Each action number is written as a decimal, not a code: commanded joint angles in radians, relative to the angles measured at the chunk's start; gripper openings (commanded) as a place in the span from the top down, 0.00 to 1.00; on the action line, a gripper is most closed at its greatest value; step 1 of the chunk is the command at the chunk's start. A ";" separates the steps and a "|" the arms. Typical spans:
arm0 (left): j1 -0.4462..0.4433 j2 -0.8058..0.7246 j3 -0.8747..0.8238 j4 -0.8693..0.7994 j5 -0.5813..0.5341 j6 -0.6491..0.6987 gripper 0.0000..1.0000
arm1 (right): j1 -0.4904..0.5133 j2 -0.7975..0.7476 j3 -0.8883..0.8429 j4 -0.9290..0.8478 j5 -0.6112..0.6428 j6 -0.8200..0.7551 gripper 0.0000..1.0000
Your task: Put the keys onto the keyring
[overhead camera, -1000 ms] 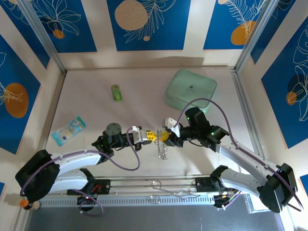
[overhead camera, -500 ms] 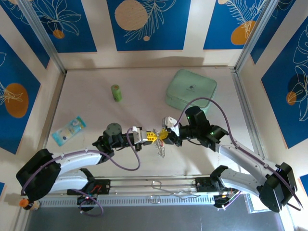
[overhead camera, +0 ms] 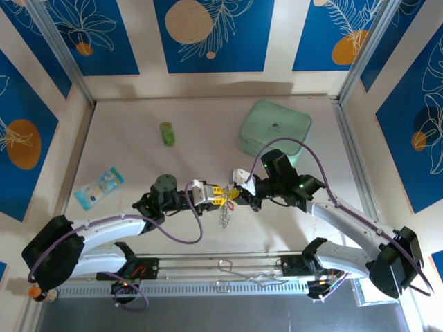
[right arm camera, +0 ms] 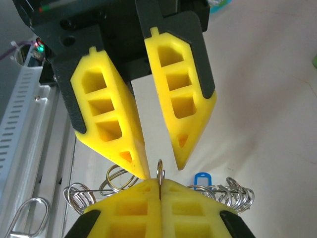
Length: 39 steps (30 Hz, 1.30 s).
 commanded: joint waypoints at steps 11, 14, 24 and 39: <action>-0.035 0.002 0.112 -0.282 0.020 0.154 0.86 | 0.099 0.041 0.133 -0.154 0.095 -0.118 1.00; -0.036 0.003 0.110 -0.265 0.019 0.152 0.98 | 0.111 0.047 0.138 -0.157 0.095 -0.118 1.00; -0.038 -0.024 0.013 -0.034 0.025 0.065 1.00 | -0.018 -0.081 -0.038 0.066 -0.078 0.038 0.70; -0.037 0.013 -0.033 0.153 0.030 -0.035 1.00 | -0.031 -0.051 -0.066 0.082 -0.133 0.056 0.73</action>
